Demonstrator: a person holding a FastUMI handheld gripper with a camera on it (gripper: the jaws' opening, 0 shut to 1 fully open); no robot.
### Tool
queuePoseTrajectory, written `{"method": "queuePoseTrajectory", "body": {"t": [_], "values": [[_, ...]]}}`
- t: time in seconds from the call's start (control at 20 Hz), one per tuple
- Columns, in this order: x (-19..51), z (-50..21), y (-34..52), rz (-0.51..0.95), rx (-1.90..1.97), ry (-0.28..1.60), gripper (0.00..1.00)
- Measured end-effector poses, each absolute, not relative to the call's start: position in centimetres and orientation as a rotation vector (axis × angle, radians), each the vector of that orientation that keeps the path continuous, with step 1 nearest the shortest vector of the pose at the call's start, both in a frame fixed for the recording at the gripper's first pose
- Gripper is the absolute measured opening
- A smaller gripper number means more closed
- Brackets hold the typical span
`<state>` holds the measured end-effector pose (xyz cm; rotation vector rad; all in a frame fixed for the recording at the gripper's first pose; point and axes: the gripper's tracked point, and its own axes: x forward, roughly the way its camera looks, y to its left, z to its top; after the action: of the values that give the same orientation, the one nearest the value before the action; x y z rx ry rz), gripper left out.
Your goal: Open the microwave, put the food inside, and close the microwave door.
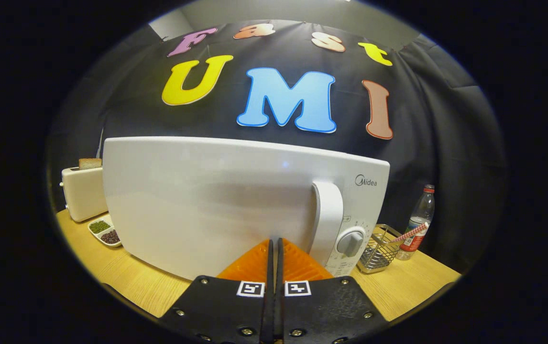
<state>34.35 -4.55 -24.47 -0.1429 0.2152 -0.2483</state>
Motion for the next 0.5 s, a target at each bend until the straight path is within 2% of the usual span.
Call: {"method": "queuePoseTrajectory", "body": {"t": [0.25,0.5], "values": [[34.8,-24.8,-4.4,-0.250,-0.189,0.216,0.01],[31.6,-23.3,-2.9,-0.195,-0.135,0.231,0.01]]}}
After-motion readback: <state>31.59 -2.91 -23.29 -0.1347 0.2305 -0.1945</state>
